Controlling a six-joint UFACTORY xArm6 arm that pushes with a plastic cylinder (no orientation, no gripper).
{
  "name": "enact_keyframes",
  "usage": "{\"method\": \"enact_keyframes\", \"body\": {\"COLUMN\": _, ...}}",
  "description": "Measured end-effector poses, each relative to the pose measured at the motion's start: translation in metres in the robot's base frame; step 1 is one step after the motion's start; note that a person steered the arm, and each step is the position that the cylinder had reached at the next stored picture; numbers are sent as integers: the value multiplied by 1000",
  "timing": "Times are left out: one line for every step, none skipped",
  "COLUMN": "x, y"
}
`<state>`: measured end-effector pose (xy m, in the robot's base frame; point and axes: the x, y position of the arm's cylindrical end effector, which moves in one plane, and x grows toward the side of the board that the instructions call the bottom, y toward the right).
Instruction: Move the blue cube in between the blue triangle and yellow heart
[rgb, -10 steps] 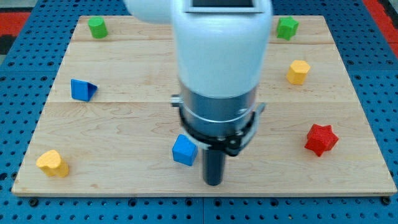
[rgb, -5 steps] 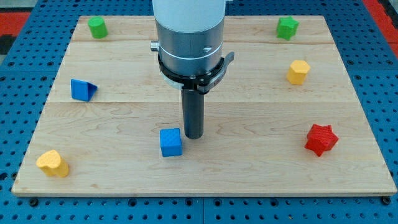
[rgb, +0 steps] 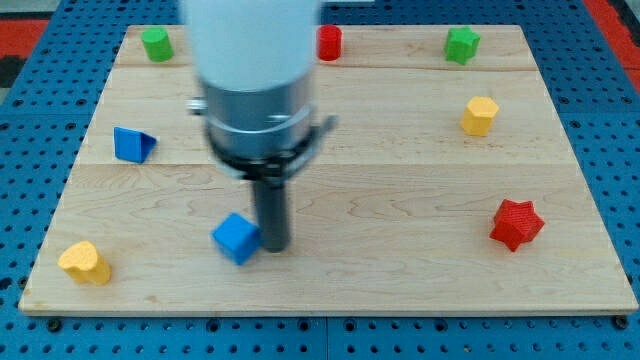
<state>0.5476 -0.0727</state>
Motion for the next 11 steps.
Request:
{"method": "enact_keyframes", "body": {"x": 39, "y": 4}}
{"method": "enact_keyframes", "body": {"x": 2, "y": -51}}
{"method": "enact_keyframes", "body": {"x": -37, "y": -79}}
{"method": "enact_keyframes", "body": {"x": -43, "y": -86}}
{"method": "enact_keyframes", "body": {"x": -67, "y": -73}}
{"method": "enact_keyframes", "body": {"x": -100, "y": -100}}
{"method": "enact_keyframes", "body": {"x": -100, "y": -137}}
{"method": "enact_keyframes", "body": {"x": -100, "y": -134}}
{"method": "enact_keyframes", "body": {"x": -85, "y": -115}}
{"method": "enact_keyframes", "body": {"x": -71, "y": -117}}
{"method": "enact_keyframes", "body": {"x": -61, "y": -126}}
